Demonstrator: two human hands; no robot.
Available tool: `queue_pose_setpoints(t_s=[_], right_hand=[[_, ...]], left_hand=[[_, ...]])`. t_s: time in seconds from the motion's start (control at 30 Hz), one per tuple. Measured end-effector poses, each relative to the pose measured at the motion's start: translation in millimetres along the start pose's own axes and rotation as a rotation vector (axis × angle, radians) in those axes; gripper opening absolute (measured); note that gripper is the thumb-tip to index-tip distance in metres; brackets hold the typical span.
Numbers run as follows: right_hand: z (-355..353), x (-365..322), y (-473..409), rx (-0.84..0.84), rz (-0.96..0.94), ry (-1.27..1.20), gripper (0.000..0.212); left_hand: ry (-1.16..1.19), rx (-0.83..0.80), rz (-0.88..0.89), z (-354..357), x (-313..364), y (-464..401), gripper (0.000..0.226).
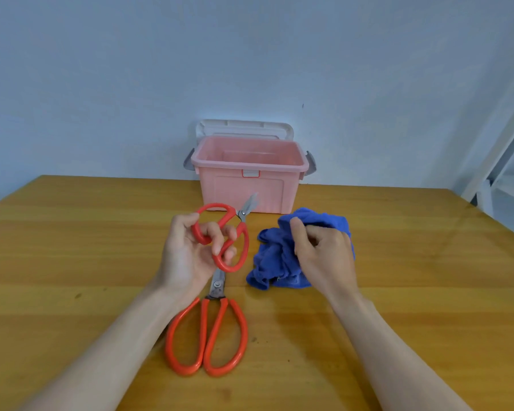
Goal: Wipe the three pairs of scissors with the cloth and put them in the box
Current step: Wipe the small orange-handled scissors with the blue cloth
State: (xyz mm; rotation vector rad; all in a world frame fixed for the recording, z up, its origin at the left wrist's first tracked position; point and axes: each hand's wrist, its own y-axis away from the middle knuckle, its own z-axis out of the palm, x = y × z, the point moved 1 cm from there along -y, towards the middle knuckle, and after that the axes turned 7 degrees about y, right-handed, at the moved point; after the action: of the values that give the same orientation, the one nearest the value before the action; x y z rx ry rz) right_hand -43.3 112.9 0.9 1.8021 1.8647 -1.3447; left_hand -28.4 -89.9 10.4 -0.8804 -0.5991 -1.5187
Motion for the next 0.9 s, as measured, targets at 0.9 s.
queue_pose_setpoints(t_s=[0.9], right_hand=[[23,-31,29,-0.484,0.275,-0.907,0.028]], left_hand=[[0.261,-0.365,-0.096,1,-15,2,0.036]])
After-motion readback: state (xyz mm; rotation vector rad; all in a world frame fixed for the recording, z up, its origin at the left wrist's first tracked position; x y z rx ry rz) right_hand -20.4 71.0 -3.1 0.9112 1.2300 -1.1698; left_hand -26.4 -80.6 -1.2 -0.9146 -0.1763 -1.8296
